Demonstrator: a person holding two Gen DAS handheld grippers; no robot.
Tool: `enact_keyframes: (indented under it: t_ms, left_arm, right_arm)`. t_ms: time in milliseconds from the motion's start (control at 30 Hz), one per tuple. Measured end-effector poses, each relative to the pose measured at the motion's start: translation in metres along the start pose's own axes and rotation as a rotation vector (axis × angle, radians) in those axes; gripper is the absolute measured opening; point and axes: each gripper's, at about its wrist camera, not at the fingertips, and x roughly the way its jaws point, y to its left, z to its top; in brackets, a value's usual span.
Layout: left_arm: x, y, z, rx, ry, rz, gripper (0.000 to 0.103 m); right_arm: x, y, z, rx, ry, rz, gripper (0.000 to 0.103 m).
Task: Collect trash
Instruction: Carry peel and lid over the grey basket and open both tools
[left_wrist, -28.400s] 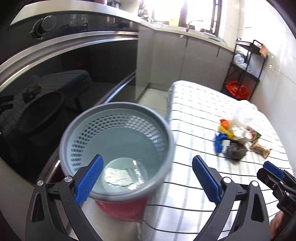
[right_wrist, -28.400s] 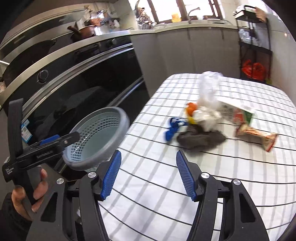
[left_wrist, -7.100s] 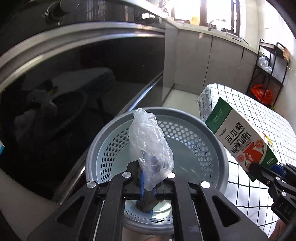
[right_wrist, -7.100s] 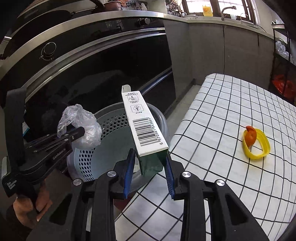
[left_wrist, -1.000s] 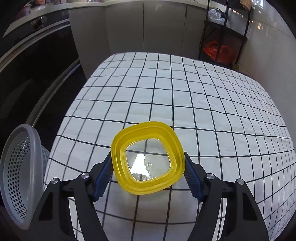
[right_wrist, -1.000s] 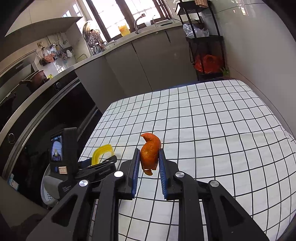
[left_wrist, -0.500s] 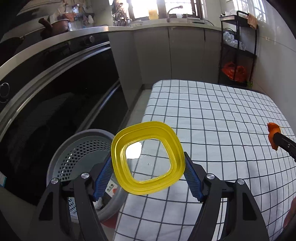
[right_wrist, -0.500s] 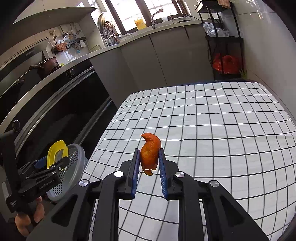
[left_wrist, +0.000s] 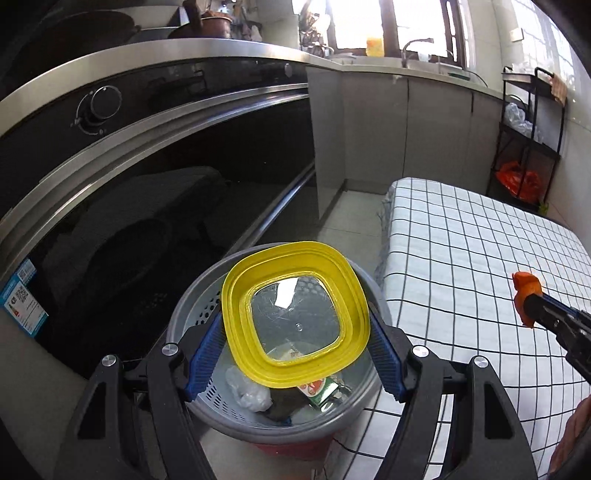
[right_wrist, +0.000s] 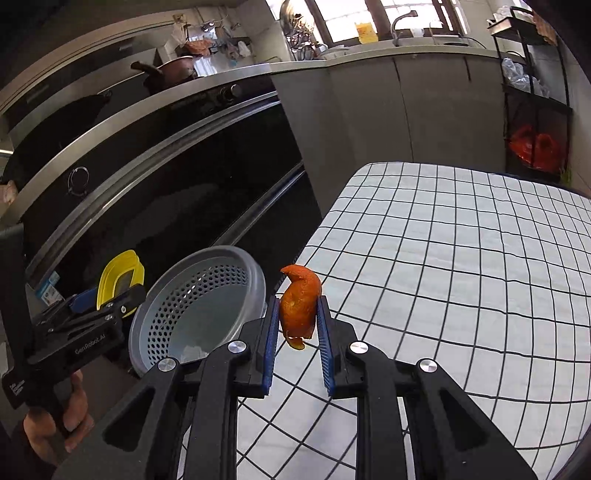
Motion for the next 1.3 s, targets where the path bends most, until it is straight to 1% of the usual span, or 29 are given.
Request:
enact_keyframes:
  t_ms: [167,267,500,667,833,1100,1200,1233,1267,1300]
  left_arm:
    - [0.016,0.023,-0.005,-0.034,0.008,0.003,0.069]
    - [0.023,0.035,-0.008,-0.057,0.017,-0.005,0.069]
    - [0.043,0.062,-0.018,-0.090,0.066,0.001,0.070]
    - [0.051,0.069,-0.022,-0.096,0.088,-0.007,0.070]
    - [0.051,0.072,-0.021,-0.093,0.083,-0.005,0.071]
    - [0.054,0.079,-0.021,-0.108,0.097,-0.003,0.073]
    - [0.056,0.082,-0.020,-0.123,0.101,-0.007,0.073]
    - [0.056,0.082,-0.020,-0.125,0.102,-0.009,0.073]
    - [0.056,0.082,-0.020,-0.124,0.101,-0.010,0.075]
    - [0.055,0.082,-0.021,-0.124,0.100,-0.007,0.077]
  right_arm:
    - [0.021,0.022,-0.007,-0.051,0.039,-0.009,0.020]
    - [0.033,0.038,-0.009,-0.075,0.046,-0.005,0.020]
    - [0.065,0.070,-0.005,-0.098,0.075,0.050,0.020]
    - [0.085,0.091,-0.001,-0.141,0.092,0.069,0.020]
    - [0.100,0.105,0.001,-0.158,0.108,0.086,0.020]
    - [0.111,0.110,0.006,-0.169,0.114,0.088,0.021]
    - [0.110,0.110,0.007,-0.178,0.113,0.089,0.023]
    - [0.110,0.111,0.006,-0.181,0.112,0.088,0.026]
    - [0.110,0.112,0.007,-0.183,0.108,0.084,0.029]
    - [0.106,0.109,0.007,-0.184,0.103,0.082,0.040]
